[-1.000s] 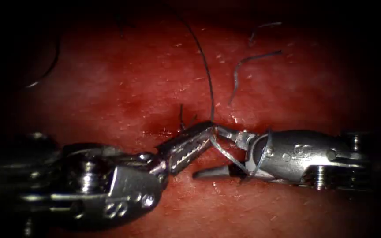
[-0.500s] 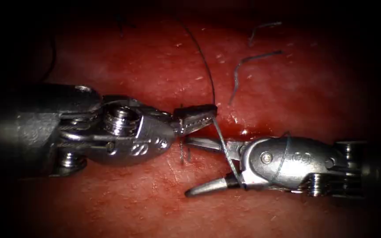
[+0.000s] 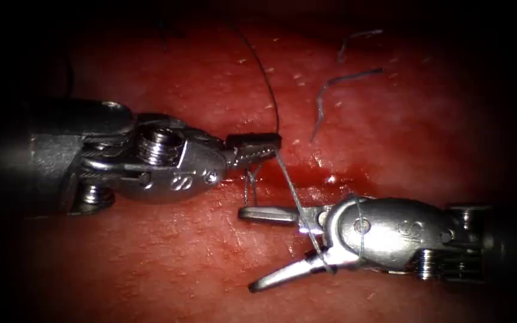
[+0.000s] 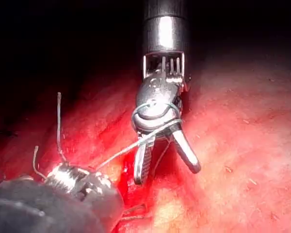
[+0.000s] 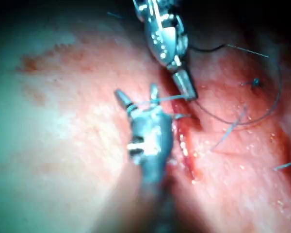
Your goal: Wound Closure
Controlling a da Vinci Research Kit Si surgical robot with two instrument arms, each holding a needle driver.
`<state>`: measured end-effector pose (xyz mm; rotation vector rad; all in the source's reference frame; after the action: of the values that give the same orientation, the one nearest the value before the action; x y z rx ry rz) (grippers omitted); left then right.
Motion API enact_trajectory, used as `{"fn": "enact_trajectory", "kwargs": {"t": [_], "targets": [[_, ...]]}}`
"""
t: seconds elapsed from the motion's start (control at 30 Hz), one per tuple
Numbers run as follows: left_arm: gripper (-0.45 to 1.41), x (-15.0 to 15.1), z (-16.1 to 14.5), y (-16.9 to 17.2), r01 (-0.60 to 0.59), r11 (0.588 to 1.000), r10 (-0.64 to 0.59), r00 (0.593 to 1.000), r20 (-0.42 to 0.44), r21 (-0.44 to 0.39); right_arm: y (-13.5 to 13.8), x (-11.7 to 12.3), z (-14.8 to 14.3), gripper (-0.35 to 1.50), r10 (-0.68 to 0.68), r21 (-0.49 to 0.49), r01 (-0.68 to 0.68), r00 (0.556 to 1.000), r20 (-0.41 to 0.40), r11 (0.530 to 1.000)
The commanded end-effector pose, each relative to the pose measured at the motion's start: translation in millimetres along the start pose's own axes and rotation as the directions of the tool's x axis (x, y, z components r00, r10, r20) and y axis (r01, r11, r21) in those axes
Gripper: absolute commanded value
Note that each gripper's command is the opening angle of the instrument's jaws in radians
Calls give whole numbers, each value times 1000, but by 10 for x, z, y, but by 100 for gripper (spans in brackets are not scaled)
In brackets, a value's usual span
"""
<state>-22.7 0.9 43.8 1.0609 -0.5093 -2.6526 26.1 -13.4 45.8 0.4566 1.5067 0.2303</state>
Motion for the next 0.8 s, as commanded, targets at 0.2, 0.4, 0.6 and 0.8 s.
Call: {"fn": "enact_trajectory", "kwargs": {"t": [0.2, 0.4, 0.6, 0.8], "targets": [[-45, 6, 6, 18, -13, 1000, 13, 1000, -14, 5, 15, 13, -18, 57, 20, -77, -37, 978, -206, 996], [-45, 12, 9, 35, 20, 1000, -19, 1000, -20, 10, 28, 19, -24, 57, 17, -159, -60, 965, -260, 986], [-45, 14, -1, 51, 60, 997, -59, 998, -35, 48, 35, 11, -40, 52, 11, -302, -86, 970, -242, 949], [-45, 24, -12, 62, 57, 995, -56, 998, -20, 85, 33, -3, -47, 47, 48, -433, -137, 977, -209, 891]]}}
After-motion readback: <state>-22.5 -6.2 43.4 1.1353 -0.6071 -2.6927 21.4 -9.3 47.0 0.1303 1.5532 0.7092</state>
